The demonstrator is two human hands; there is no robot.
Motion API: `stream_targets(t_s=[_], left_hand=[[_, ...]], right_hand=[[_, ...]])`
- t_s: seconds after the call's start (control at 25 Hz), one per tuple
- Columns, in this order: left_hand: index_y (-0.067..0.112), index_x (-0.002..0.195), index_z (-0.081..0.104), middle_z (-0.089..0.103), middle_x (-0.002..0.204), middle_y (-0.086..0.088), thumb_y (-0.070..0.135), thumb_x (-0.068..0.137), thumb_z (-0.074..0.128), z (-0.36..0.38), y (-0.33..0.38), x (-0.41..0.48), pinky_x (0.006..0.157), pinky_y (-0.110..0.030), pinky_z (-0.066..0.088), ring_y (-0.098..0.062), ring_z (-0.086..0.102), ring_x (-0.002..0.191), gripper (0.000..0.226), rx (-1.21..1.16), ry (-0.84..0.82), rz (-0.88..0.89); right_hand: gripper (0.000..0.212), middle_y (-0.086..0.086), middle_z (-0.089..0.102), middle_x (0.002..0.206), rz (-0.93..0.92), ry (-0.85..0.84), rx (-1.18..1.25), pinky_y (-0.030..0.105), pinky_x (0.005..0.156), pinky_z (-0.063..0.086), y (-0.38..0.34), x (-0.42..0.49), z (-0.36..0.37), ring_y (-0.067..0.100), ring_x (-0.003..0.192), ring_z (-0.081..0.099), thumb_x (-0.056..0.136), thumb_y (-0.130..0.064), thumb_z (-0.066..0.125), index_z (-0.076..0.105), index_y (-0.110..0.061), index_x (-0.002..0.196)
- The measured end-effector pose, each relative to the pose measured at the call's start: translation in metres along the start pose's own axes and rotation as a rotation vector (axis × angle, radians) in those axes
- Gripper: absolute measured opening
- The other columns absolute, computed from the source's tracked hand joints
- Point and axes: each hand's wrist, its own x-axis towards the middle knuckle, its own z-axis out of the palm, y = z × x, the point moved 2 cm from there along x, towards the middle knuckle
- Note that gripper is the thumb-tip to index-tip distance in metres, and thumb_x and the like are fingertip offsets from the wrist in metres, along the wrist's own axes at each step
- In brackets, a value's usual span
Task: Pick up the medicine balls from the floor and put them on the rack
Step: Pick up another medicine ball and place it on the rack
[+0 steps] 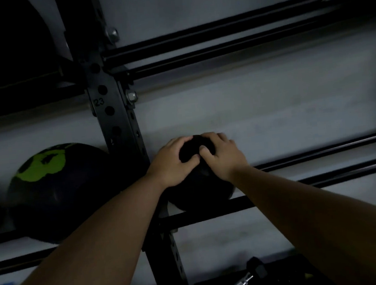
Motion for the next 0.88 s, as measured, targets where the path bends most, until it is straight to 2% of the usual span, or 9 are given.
stream_targets(t_s=[0.04,0.12,0.28,0.44,0.48,0.56,0.68,0.8,0.88], left_hand=[[0.029,0.156,0.051,0.049,0.159,0.004,0.056,0.092,0.069,-0.004,0.003,-0.005,0.115,-0.035,0.044,-0.017,0.048,0.143,0.071,0.017,-0.027,0.003],[0.029,0.153,0.054,0.049,0.160,0.002,0.054,0.094,0.071,-0.015,0.005,-0.020,0.115,-0.033,0.042,-0.018,0.049,0.143,0.066,0.049,-0.054,0.037],[0.030,0.133,0.067,0.060,0.139,0.003,0.055,0.092,0.075,-0.042,-0.005,-0.059,0.102,-0.034,0.049,-0.020,0.060,0.124,0.048,0.073,-0.107,0.119],[0.035,0.113,0.068,0.068,0.110,0.014,0.056,0.086,0.079,-0.050,0.017,-0.097,0.085,-0.031,0.052,-0.016,0.067,0.104,0.036,0.014,-0.180,0.208],[0.036,0.109,0.068,0.069,0.105,0.017,0.058,0.085,0.079,-0.046,0.029,-0.105,0.083,-0.030,0.052,-0.015,0.068,0.101,0.034,-0.002,-0.209,0.219],[0.035,0.106,0.070,0.072,0.104,0.015,0.064,0.081,0.079,-0.031,0.062,-0.121,0.090,-0.032,0.055,-0.014,0.069,0.098,0.039,0.022,-0.329,0.244],[0.031,0.117,0.069,0.071,0.111,0.010,0.068,0.083,0.076,-0.010,0.122,-0.151,0.094,-0.033,0.054,-0.017,0.067,0.102,0.050,0.055,-0.476,0.351],[0.034,0.121,0.066,0.070,0.108,0.014,0.069,0.084,0.075,0.002,0.189,-0.189,0.092,-0.033,0.051,-0.017,0.066,0.107,0.052,-0.029,-0.504,0.455],[0.033,0.119,0.066,0.071,0.106,0.016,0.067,0.084,0.076,0.011,0.234,-0.215,0.088,-0.031,0.048,-0.017,0.067,0.106,0.050,-0.057,-0.520,0.501]], right_hand=[[0.058,0.004,0.044,0.154,0.009,-0.051,-0.077,0.053,0.103,0.044,-0.003,-0.007,-0.007,0.037,0.133,0.044,0.101,-0.061,0.038,0.039,-0.036,0.153],[0.063,0.007,0.043,0.156,0.063,-0.098,-0.215,0.052,0.105,0.044,-0.010,-0.026,-0.027,0.038,0.135,0.046,0.102,-0.066,0.036,0.032,-0.036,0.157],[0.070,0.009,0.048,0.152,0.189,-0.108,-0.510,0.048,0.096,0.046,-0.028,-0.088,-0.076,0.037,0.130,0.053,0.098,-0.073,0.035,0.036,-0.033,0.155],[0.064,0.006,0.059,0.141,0.344,-0.141,-0.700,0.042,0.092,0.050,-0.061,-0.172,-0.118,0.033,0.122,0.059,0.096,-0.073,0.041,0.052,-0.031,0.142],[0.061,0.006,0.062,0.138,0.369,-0.117,-0.721,0.040,0.091,0.050,-0.070,-0.193,-0.130,0.033,0.121,0.061,0.095,-0.073,0.044,0.056,-0.031,0.137],[0.052,0.002,0.068,0.129,0.416,-0.053,-0.764,0.035,0.086,0.048,-0.089,-0.237,-0.155,0.031,0.119,0.064,0.092,-0.073,0.049,0.063,-0.033,0.124],[0.050,-0.003,0.073,0.123,0.518,-0.019,-0.857,0.032,0.085,0.045,-0.114,-0.301,-0.199,0.026,0.119,0.065,0.092,-0.073,0.051,0.064,-0.035,0.121],[0.046,0.004,0.072,0.123,0.644,0.071,-0.901,0.033,0.077,0.040,-0.132,-0.370,-0.250,0.031,0.114,0.066,0.093,-0.069,0.051,0.066,-0.033,0.118],[0.045,0.006,0.072,0.121,0.717,0.126,-0.894,0.034,0.076,0.042,-0.141,-0.420,-0.281,0.032,0.110,0.067,0.093,-0.068,0.052,0.066,-0.032,0.116]])
